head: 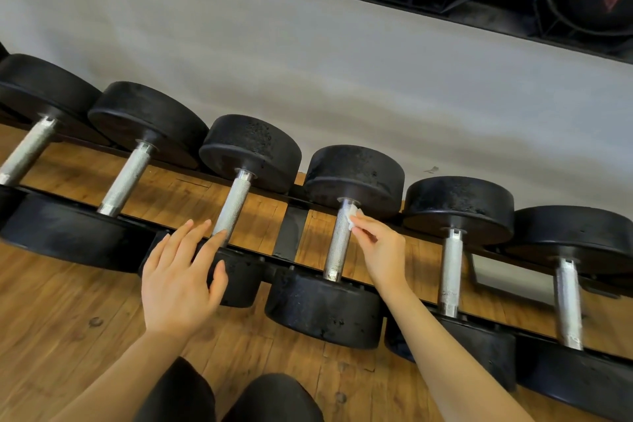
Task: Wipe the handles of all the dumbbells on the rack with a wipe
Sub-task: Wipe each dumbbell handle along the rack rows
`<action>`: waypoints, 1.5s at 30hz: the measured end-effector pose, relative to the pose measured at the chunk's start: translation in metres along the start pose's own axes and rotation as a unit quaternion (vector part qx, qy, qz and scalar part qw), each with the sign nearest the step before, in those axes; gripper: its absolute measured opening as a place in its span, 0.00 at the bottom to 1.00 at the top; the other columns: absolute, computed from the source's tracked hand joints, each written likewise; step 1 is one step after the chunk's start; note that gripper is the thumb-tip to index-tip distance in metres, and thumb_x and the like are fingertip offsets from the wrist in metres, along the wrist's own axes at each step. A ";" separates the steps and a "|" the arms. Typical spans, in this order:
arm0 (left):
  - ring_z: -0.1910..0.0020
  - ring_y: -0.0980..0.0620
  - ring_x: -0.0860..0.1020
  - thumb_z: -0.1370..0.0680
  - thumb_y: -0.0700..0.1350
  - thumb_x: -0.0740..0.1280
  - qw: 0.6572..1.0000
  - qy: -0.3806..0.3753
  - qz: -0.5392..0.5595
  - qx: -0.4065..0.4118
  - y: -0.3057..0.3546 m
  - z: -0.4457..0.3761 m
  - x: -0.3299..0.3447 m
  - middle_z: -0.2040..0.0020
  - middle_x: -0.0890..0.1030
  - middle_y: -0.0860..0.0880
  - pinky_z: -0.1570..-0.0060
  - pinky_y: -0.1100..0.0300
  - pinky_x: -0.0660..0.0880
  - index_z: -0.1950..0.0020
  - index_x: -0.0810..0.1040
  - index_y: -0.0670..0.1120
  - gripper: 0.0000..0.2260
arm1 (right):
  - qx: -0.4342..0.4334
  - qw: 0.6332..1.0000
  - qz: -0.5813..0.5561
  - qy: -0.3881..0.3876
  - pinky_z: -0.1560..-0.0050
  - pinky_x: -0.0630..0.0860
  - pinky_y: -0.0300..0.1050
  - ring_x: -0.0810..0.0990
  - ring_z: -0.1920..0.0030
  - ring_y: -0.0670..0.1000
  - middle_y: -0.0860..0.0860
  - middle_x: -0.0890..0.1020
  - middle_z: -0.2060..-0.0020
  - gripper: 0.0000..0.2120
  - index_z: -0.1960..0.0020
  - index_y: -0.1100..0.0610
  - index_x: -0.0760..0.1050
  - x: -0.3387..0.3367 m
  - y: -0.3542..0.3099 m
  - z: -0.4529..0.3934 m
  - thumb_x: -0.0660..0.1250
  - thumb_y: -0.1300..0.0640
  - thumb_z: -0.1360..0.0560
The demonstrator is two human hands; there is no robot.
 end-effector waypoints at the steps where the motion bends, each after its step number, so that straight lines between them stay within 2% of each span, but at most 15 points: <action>1: 0.30 0.42 0.71 0.22 0.50 0.56 1.000 0.000 0.000 -0.002 0.000 0.000 0.000 0.35 0.78 0.42 0.30 0.44 0.63 0.36 0.80 0.43 0.21 | 0.003 1.000 -0.008 -0.005 0.39 0.73 0.35 0.79 0.42 0.44 0.51 0.82 0.44 0.13 0.42 0.57 0.81 -0.001 0.001 0.000 0.70 0.62 0.26; 3: 0.30 0.42 0.71 0.22 0.50 0.56 1.000 -0.002 0.001 -0.007 0.000 0.000 0.000 0.35 0.78 0.42 0.30 0.44 0.62 0.36 0.80 0.43 0.21 | 0.006 1.000 -0.018 -0.003 0.40 0.75 0.41 0.79 0.44 0.43 0.50 0.83 0.46 0.12 0.44 0.56 0.81 -0.002 0.000 -0.004 0.70 0.62 0.26; 7: 0.30 0.42 0.71 0.22 0.50 0.56 1.000 -0.005 0.003 -0.009 0.001 0.000 -0.001 0.34 0.77 0.42 0.30 0.44 0.62 0.36 0.80 0.43 0.21 | 0.035 0.998 -0.040 0.014 0.42 0.74 0.34 0.79 0.46 0.41 0.50 0.83 0.47 0.12 0.43 0.56 0.81 -0.001 -0.001 -0.009 0.70 0.61 0.26; 13: 0.29 0.42 0.70 0.22 0.51 0.55 1.000 -0.013 0.000 -0.012 0.000 0.001 0.000 0.34 0.77 0.42 0.29 0.45 0.61 0.35 0.79 0.43 0.22 | 0.048 0.998 -0.033 -0.028 0.43 0.76 0.37 0.80 0.46 0.43 0.50 0.84 0.48 0.12 0.43 0.57 0.81 -0.001 0.002 0.000 0.71 0.60 0.26; 19: 0.29 0.43 0.70 0.22 0.50 0.56 1.000 -0.015 0.000 -0.007 -0.001 0.001 0.000 0.34 0.77 0.42 0.29 0.45 0.61 0.35 0.79 0.43 0.21 | 0.039 0.999 -0.008 0.035 0.48 0.73 0.31 0.80 0.50 0.43 0.49 0.84 0.51 0.09 0.46 0.57 0.83 -0.001 -0.005 -0.008 0.70 0.60 0.26; 23: 0.29 0.43 0.70 0.22 0.50 0.56 1.000 -0.015 -0.001 -0.008 -0.001 0.001 0.001 0.34 0.77 0.42 0.30 0.45 0.61 0.35 0.79 0.43 0.21 | 0.029 1.000 -0.004 -0.007 0.49 0.76 0.35 0.80 0.51 0.44 0.48 0.84 0.53 0.08 0.48 0.56 0.83 0.000 -0.001 -0.001 0.71 0.60 0.27; 25: 0.29 0.43 0.70 0.22 0.50 0.56 1.000 -0.015 0.000 -0.007 -0.001 0.001 0.002 0.34 0.77 0.43 0.30 0.45 0.62 0.35 0.79 0.43 0.21 | 0.019 1.000 -0.002 -0.021 0.49 0.75 0.33 0.80 0.51 0.43 0.46 0.83 0.54 0.07 0.49 0.56 0.84 -0.001 -0.003 -0.001 0.72 0.60 0.27; 28: 0.29 0.42 0.70 0.22 0.50 0.56 1.000 -0.013 -0.002 -0.006 -0.001 0.001 0.002 0.34 0.77 0.42 0.30 0.45 0.62 0.35 0.79 0.43 0.21 | 0.016 1.000 0.002 0.015 0.49 0.70 0.25 0.77 0.51 0.39 0.47 0.82 0.52 0.08 0.48 0.57 0.83 -0.004 -0.008 -0.008 0.71 0.61 0.26; 31: 0.29 0.43 0.69 0.22 0.50 0.56 1.000 -0.017 -0.003 -0.007 -0.002 0.001 0.002 0.33 0.77 0.43 0.30 0.44 0.62 0.34 0.79 0.44 0.21 | 0.017 0.998 0.025 0.051 0.51 0.71 0.27 0.77 0.52 0.42 0.50 0.80 0.50 0.09 0.46 0.58 0.82 0.000 -0.013 -0.014 0.70 0.60 0.25; 35: 0.29 0.43 0.69 0.22 0.50 0.57 1.000 -0.020 -0.003 -0.012 -0.002 0.001 0.003 0.33 0.76 0.43 0.30 0.44 0.63 0.35 0.79 0.44 0.21 | -0.009 0.997 0.078 0.004 0.55 0.69 0.25 0.77 0.54 0.45 0.50 0.79 0.53 0.10 0.45 0.58 0.82 0.004 -0.015 -0.008 0.70 0.59 0.25; 39: 0.29 0.43 0.69 0.22 0.51 0.57 1.000 -0.021 -0.004 -0.013 -0.002 0.001 0.003 0.33 0.77 0.43 0.30 0.45 0.62 0.34 0.79 0.44 0.21 | -0.073 0.987 0.131 -0.053 0.50 0.67 0.27 0.75 0.51 0.43 0.51 0.78 0.51 0.10 0.45 0.58 0.82 0.003 -0.022 -0.010 0.70 0.59 0.25; 42: 0.28 0.43 0.69 0.22 0.51 0.57 1.000 -0.020 -0.005 -0.013 -0.002 0.001 0.003 0.33 0.76 0.43 0.29 0.46 0.61 0.34 0.79 0.44 0.21 | -0.088 0.984 0.152 -0.036 0.45 0.65 0.28 0.75 0.46 0.47 0.52 0.79 0.47 0.10 0.44 0.59 0.82 0.005 -0.027 -0.018 0.69 0.59 0.25; 45: 0.29 0.43 0.69 0.22 0.51 0.57 1.000 -0.020 -0.007 -0.013 -0.001 0.001 0.002 0.33 0.76 0.43 0.29 0.46 0.60 0.34 0.79 0.44 0.21 | -0.067 0.986 0.152 -0.010 0.45 0.67 0.32 0.76 0.46 0.49 0.52 0.79 0.48 0.11 0.43 0.60 0.81 0.009 -0.027 -0.014 0.67 0.59 0.23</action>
Point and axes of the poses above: each hand's wrist, its own z-axis away from the middle knuckle, its own x-axis out of the palm, y = z × x, the point moved 7 cm from there along -z, towards the middle knuckle
